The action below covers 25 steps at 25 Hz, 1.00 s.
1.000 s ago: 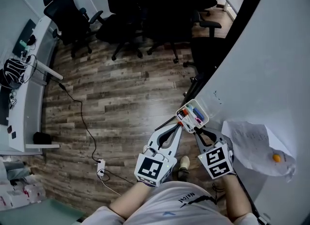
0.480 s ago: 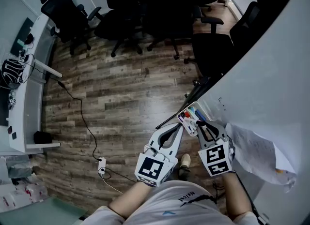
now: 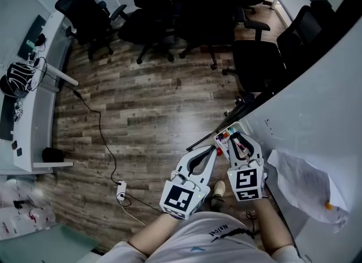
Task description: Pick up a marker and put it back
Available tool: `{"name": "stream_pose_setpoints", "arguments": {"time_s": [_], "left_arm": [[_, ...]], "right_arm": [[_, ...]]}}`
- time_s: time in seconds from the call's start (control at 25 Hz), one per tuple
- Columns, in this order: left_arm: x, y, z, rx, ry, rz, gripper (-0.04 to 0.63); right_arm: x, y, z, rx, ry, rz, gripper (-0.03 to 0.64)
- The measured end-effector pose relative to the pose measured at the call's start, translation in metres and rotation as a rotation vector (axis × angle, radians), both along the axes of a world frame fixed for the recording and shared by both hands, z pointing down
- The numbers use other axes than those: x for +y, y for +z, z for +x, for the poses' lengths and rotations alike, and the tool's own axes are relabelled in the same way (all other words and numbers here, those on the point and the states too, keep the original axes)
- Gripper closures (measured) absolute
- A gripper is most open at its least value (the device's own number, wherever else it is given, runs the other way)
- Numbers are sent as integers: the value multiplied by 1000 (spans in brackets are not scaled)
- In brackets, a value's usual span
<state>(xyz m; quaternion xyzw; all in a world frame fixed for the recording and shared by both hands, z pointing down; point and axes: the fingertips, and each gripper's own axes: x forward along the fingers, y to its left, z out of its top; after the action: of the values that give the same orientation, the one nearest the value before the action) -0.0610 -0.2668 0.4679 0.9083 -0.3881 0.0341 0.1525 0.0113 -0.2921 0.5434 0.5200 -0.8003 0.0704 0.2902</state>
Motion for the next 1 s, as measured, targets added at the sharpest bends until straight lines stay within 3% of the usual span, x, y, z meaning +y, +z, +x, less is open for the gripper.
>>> {"name": "stream_pose_setpoints", "arguments": {"time_s": [0.2, 0.48, 0.84, 1.0], "left_arm": [[-2, 4, -7, -7, -16, -10, 583], [-2, 5, -8, 3, -5, -5, 583], [5, -1, 7, -5, 25, 0, 583], [13, -10, 11, -14, 27, 21, 583]], "right_arm": [[-12, 8, -2, -46, 3, -24, 466], [-9, -11, -4, -77, 22, 48, 468], [14, -28, -10, -138, 20, 51, 472], [27, -48, -14, -189, 8, 65, 508]]}}
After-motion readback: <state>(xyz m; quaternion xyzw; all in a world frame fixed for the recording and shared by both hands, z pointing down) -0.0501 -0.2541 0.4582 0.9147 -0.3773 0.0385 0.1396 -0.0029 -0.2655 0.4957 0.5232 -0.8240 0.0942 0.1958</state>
